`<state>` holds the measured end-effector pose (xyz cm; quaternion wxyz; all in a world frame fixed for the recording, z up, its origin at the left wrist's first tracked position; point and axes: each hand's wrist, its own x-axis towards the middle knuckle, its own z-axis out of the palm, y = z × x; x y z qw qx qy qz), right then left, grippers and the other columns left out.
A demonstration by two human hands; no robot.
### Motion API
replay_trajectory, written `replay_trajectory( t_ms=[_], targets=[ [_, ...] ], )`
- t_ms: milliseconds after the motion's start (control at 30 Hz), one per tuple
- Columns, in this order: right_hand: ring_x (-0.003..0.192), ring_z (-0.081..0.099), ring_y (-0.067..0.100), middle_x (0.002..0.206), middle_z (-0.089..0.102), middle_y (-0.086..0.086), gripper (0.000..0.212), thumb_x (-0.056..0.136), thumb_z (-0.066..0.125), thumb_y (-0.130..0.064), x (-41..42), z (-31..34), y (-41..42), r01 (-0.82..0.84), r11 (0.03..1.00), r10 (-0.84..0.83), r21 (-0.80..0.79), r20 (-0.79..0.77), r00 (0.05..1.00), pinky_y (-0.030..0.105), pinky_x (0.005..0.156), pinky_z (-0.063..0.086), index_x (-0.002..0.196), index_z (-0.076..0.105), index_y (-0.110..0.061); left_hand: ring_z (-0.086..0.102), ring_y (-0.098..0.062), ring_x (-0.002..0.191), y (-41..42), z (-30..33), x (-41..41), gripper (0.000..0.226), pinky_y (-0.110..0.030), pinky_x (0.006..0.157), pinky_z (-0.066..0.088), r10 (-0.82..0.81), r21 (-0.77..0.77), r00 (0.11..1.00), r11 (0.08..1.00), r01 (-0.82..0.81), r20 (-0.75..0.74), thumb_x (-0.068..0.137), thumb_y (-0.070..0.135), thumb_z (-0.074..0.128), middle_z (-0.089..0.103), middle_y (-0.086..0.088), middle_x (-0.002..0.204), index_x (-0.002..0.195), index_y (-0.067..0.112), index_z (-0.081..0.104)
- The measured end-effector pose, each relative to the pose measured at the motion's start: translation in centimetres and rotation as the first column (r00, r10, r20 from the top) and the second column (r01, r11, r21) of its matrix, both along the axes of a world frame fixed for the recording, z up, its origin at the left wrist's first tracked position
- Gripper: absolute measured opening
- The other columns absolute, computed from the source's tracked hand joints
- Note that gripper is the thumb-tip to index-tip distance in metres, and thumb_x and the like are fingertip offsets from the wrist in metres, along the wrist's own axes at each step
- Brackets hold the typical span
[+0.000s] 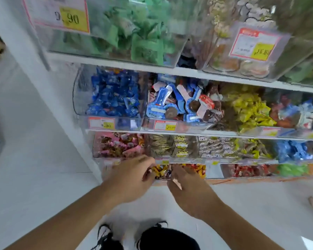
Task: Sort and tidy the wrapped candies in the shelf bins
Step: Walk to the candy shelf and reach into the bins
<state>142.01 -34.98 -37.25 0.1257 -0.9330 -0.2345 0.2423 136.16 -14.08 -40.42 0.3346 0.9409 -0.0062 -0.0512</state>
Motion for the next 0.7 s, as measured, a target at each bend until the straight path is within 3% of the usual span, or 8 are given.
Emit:
replay_trajectory(
  t_ms=[100,233,367,467,533,700],
  targets=[
    [0.114,0.059,0.023,0.126,0.057,-0.002,0.036,0.103,0.045,-0.048,1.0,-3.8,-1.4,-0.028,0.999,0.026,-0.029,-0.047,0.999,0.038,0.091,0.052,0.132,0.05,-0.027,0.059,-0.007,0.077,-1.1,-3.5,-0.3,0.015,-0.04,0.067,0.054,0.048,-0.011,0.999,0.999,-0.049,-0.006,0.101,0.046,0.044,0.061,0.014,0.092,0.101,0.034,0.053],
    [0.104,0.055,0.013,0.113,0.055,-0.012,0.026,0.103,0.046,-0.048,3.6,-11.4,-3.4,-0.098,0.995,0.097,-0.001,-0.07,0.993,0.034,0.09,0.05,0.123,0.05,-0.032,0.061,-0.011,0.09,-3.0,-10.4,0.6,0.022,-0.038,0.075,0.053,0.121,0.013,0.993,0.993,-0.121,0.001,0.099,0.045,0.047,0.064,0.013,0.103,0.112,0.032,0.059],
    [0.113,0.055,0.017,0.121,0.056,-0.006,0.036,0.104,0.048,-0.046,6.3,-21.1,-5.9,-0.164,0.986,0.163,-0.018,-0.057,0.985,0.037,0.092,0.05,0.135,0.047,-0.028,0.06,-0.009,0.094,-6.6,-20.0,2.1,0.023,-0.037,0.076,0.054,0.147,0.0,0.989,0.989,-0.147,-0.029,0.097,0.046,0.049,0.058,0.017,0.104,0.113,0.031,0.057],
    [0.116,0.057,0.022,0.127,0.057,-0.001,0.039,0.103,0.051,-0.042,7.5,-28.5,-7.7,-0.183,0.983,0.182,0.017,0.036,0.983,0.041,0.089,0.053,0.139,0.045,-0.027,0.06,-0.007,0.098,-8.4,-27.7,3.1,0.027,-0.036,0.077,0.054,0.151,0.0,0.988,0.989,-0.151,-0.027,0.097,0.051,0.049,0.057,0.02,0.108,0.117,0.035,0.056],
    [0.11,0.06,0.026,0.127,0.057,0.002,0.038,0.102,0.052,-0.04,8.1,-33.6,-8.4,-0.201,0.979,0.197,0.039,0.101,0.975,0.04,0.077,0.053,0.137,0.045,-0.027,0.058,-0.007,0.097,-8.9,-32.6,3.8,0.027,-0.039,0.077,0.055,0.148,-0.013,0.989,0.989,-0.148,-0.011,0.095,0.054,0.047,0.056,0.021,0.106,0.115,0.038,0.056],
    [0.101,0.062,0.028,0.129,0.055,0.006,0.042,0.101,0.054,-0.035,9.7,-44.6,-8.8,-0.305,0.944,0.259,0.128,0.284,0.923,0.031,0.068,0.032,0.138,0.048,-0.016,0.058,-0.003,0.095,-8.7,-43.1,5.2,0.021,-0.035,0.078,0.052,0.157,-0.058,0.984,0.987,-0.152,0.081,0.098,0.042,0.061,0.058,0.02,0.107,0.118,0.036,0.061]
  ],
)
